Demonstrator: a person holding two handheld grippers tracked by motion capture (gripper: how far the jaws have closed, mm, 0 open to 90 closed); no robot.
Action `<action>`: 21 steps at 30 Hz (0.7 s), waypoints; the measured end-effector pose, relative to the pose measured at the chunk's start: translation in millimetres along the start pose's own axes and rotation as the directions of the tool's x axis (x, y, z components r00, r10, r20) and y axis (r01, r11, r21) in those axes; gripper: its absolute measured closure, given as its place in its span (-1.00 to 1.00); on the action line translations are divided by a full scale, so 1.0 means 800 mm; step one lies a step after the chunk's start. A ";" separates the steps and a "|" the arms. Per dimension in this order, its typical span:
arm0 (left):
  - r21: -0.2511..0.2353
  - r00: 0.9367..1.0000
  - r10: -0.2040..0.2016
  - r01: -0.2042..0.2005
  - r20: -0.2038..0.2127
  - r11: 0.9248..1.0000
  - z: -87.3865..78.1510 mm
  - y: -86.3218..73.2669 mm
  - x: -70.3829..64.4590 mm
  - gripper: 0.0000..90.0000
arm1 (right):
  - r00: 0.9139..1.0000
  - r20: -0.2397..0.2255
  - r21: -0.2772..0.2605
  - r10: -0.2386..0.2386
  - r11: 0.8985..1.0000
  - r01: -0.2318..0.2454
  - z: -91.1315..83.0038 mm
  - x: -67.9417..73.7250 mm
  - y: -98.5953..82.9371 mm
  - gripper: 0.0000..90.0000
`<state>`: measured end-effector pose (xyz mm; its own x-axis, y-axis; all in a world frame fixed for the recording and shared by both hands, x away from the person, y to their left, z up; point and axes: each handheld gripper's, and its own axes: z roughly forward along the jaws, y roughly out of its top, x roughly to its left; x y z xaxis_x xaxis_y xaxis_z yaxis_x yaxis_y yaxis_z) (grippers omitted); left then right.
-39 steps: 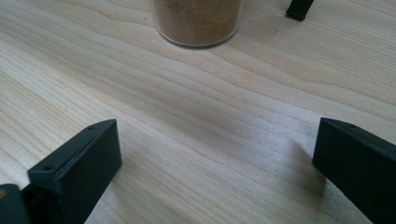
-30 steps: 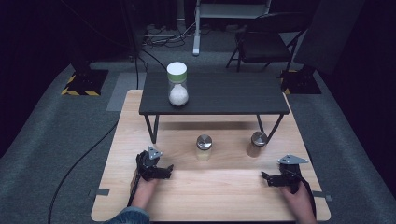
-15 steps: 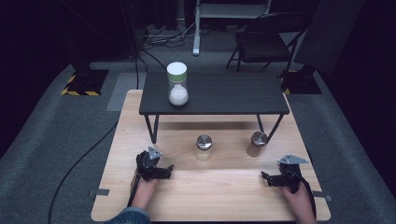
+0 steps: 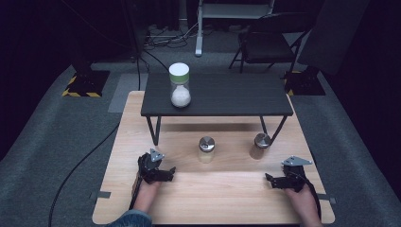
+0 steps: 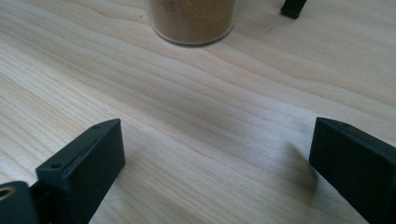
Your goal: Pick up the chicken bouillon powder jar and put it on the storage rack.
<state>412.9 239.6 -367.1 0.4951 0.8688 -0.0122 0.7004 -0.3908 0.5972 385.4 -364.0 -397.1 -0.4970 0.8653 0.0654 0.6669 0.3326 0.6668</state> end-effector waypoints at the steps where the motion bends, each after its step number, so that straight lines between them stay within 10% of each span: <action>1: 0.000 1.000 0.000 0.000 0.000 1.000 0.000 0.000 0.000 -0.95 | 1.000 0.002 -0.031 -0.003 0.999 0.003 -0.004 0.000 -0.004 -0.93; 12: -0.003 1.000 0.004 -0.004 0.002 1.000 0.000 0.000 0.000 -0.95 | 0.999 0.024 -0.254 -0.028 0.967 0.033 -0.036 0.011 -0.028 -0.93; 21: -0.003 1.000 0.004 -0.004 0.002 1.000 0.000 0.000 0.000 -0.95 | 0.997 0.042 -0.408 -0.063 0.910 0.075 -0.057 0.022 -0.043 -0.93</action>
<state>412.8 239.9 -367.4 0.4988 0.8666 -0.0109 0.6968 -0.3935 0.5997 328.3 -377.7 -384.9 -0.5142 0.8576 -0.0079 0.3436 0.2144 0.9143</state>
